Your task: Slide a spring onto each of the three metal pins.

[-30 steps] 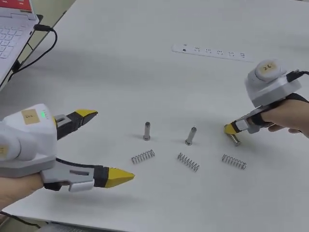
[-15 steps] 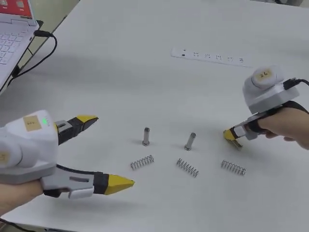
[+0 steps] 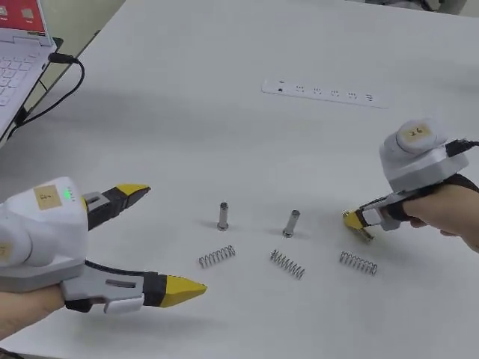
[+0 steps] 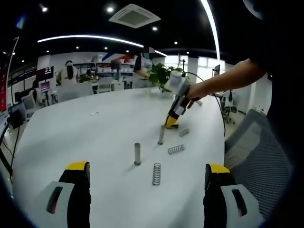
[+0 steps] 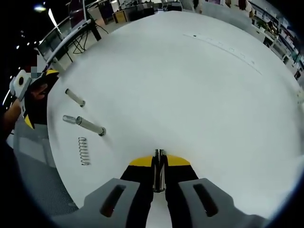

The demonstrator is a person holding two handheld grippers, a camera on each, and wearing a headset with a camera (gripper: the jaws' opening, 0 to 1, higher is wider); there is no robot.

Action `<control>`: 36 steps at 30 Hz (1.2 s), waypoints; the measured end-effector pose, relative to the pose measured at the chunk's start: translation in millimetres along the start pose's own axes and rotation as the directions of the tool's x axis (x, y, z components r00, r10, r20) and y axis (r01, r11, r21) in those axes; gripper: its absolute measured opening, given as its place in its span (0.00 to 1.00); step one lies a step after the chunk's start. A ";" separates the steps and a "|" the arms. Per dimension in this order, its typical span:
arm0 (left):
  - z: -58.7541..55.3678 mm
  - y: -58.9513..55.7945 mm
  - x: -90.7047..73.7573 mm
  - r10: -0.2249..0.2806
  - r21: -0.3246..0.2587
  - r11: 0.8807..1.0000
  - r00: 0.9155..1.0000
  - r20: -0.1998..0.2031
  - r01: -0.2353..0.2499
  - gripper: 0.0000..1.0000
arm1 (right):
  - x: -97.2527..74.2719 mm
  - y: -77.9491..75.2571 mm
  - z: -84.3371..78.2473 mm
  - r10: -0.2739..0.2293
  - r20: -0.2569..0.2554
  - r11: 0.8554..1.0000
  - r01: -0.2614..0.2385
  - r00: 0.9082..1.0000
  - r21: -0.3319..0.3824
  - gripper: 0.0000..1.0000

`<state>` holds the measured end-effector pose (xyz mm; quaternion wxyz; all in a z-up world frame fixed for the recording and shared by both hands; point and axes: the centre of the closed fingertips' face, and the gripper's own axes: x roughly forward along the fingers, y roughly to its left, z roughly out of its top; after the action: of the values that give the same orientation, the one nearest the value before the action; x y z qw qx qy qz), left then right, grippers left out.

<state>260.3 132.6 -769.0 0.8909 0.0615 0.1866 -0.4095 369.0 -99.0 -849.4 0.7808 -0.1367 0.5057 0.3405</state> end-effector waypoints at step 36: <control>3.2 -4.1 2.0 -0.006 0.015 1.000 1.000 -0.004 0.006 0.97 | -28.0 12.7 8.6 0.010 0.181 1.000 -0.005 0.983 -0.030 0.05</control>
<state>259.2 127.7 -766.7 0.8887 0.0685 0.1853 -0.4137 359.3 -95.9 -819.1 0.8202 -0.1146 0.4282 0.3618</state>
